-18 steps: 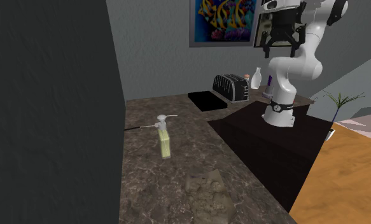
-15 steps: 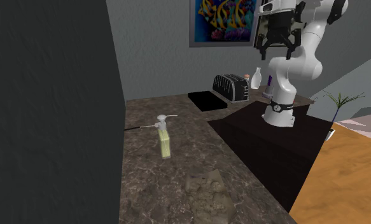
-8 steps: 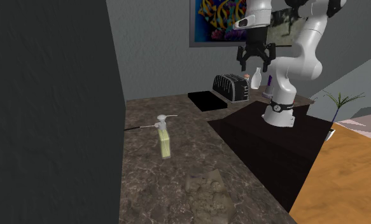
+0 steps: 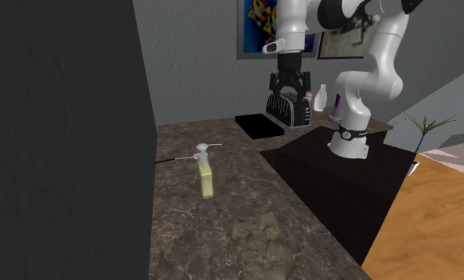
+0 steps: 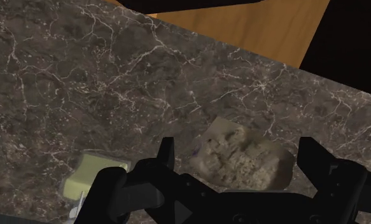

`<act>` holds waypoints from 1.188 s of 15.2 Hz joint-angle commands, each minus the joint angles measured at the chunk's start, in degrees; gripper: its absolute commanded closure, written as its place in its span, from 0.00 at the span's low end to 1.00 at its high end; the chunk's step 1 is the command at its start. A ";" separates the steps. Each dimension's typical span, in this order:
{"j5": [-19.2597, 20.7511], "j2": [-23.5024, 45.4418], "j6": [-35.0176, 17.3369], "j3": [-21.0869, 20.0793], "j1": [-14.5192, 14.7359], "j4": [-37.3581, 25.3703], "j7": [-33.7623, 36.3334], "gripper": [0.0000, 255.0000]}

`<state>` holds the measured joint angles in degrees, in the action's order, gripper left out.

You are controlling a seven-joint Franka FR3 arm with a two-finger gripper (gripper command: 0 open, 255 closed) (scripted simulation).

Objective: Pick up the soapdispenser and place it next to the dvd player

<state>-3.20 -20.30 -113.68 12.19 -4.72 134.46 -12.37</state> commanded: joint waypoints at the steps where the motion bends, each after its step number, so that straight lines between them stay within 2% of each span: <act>1: -0.56 3.94 -2.22 1.37 -0.28 -1.87 -1.75 0.00; 10: -6.94 22.91 -9.10 5.82 -1.99 -13.58 -10.21 0.00; 18: -14.46 40.46 -10.25 6.33 -6.52 -28.93 -16.76 0.00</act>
<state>-16.79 17.92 -124.17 18.58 -10.58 107.88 -28.53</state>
